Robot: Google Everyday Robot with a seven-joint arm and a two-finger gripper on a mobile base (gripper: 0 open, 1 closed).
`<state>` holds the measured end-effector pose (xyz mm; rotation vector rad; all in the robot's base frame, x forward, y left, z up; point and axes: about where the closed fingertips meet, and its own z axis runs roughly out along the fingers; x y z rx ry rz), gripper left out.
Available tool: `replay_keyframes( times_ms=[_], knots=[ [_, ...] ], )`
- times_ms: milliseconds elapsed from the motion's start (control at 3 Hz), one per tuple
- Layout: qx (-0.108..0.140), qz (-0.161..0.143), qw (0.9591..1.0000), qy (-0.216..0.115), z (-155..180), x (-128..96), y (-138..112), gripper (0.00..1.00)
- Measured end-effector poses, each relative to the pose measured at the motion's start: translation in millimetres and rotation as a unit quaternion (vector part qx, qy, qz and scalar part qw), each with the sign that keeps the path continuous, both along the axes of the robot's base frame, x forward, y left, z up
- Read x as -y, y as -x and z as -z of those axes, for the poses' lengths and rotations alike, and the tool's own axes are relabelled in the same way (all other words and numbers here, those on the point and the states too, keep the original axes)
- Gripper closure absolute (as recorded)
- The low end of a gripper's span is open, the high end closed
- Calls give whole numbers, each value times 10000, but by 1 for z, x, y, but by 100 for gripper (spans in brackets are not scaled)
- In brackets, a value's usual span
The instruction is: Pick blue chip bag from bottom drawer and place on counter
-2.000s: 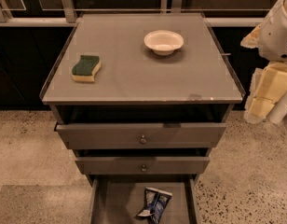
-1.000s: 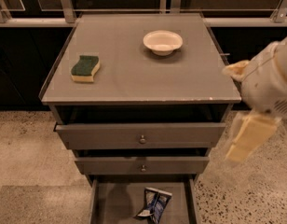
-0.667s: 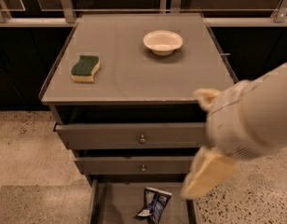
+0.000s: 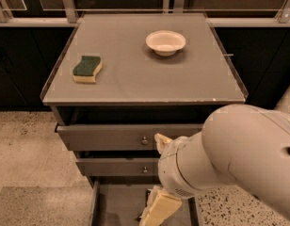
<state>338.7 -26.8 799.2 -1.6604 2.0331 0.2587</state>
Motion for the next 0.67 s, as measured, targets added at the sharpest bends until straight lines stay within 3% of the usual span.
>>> replay_keyframes(
  times_ms=[333,667],
  knots=[
    [117,128,9998,-59,2,1,10,0],
    [-158,312,9992,-216,59,1,18,0]
  ],
)
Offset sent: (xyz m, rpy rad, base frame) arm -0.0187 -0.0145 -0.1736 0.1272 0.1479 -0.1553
